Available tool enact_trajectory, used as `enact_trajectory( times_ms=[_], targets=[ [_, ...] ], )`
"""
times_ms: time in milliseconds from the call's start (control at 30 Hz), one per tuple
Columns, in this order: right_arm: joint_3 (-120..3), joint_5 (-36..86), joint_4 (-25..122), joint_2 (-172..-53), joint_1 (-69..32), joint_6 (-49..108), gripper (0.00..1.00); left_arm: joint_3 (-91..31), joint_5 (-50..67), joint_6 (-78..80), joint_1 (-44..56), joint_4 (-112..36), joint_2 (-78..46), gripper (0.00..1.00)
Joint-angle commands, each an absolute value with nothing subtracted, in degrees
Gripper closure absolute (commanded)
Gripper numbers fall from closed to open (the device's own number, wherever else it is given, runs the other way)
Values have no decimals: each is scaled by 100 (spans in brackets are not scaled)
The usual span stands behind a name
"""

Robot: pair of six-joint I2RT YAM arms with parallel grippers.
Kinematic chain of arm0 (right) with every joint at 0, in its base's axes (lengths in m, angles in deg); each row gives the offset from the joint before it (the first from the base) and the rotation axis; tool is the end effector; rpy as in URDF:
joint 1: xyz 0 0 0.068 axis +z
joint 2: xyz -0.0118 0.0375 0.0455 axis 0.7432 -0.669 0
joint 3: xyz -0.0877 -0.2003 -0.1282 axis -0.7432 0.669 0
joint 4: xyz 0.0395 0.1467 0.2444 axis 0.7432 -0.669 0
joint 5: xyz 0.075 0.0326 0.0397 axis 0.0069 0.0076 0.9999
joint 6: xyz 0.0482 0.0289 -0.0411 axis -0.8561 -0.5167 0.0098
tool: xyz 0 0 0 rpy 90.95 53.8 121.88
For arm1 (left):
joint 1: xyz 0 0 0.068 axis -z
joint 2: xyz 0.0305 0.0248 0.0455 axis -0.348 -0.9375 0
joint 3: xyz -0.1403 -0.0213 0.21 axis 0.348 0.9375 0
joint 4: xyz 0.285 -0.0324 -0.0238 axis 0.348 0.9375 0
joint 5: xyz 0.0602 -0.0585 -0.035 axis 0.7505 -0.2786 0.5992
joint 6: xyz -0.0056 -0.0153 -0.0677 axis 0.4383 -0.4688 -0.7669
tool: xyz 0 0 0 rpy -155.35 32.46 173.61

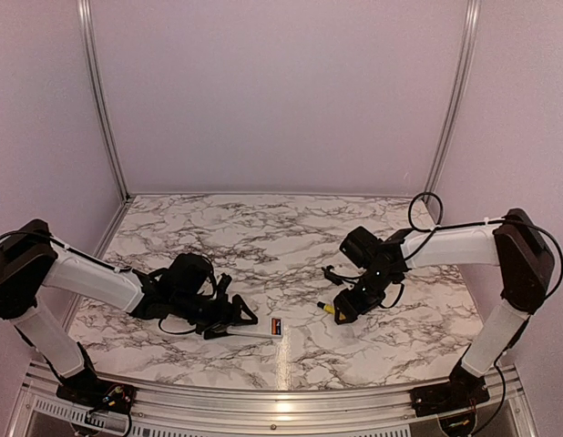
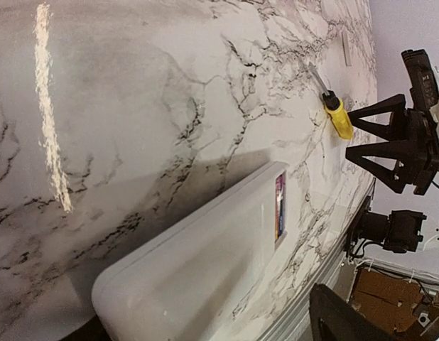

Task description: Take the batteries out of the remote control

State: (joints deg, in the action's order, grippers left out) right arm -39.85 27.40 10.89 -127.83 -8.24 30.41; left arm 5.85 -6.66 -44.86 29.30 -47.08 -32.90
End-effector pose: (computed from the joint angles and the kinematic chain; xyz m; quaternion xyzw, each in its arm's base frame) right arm 0.2415 0.2142 0.1026 -0.2973 0.9444 0.1254 0.0631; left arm 0.1909 -0.2596 0.0755 0.0185 0.9075 -0.4131 0.0742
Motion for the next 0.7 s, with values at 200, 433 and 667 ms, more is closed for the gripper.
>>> enact_trajectory(
  times_ms=[200, 433, 667],
  targets=[
    [-3947, 2422, 1205, -13002, -581, 2980, 41, 170, -36, -3834, 2947, -3389, -3115, 11],
    [-4001, 2309, 1249, -13183, -367, 2885, 47, 76, 342, -3627, 2931, -2872, -2921, 3],
    [-3962, 2296, 1315, -13190, -364, 2887, 69, 202, 800, -3503, 2936, -2570, -2357, 1]
  ],
)
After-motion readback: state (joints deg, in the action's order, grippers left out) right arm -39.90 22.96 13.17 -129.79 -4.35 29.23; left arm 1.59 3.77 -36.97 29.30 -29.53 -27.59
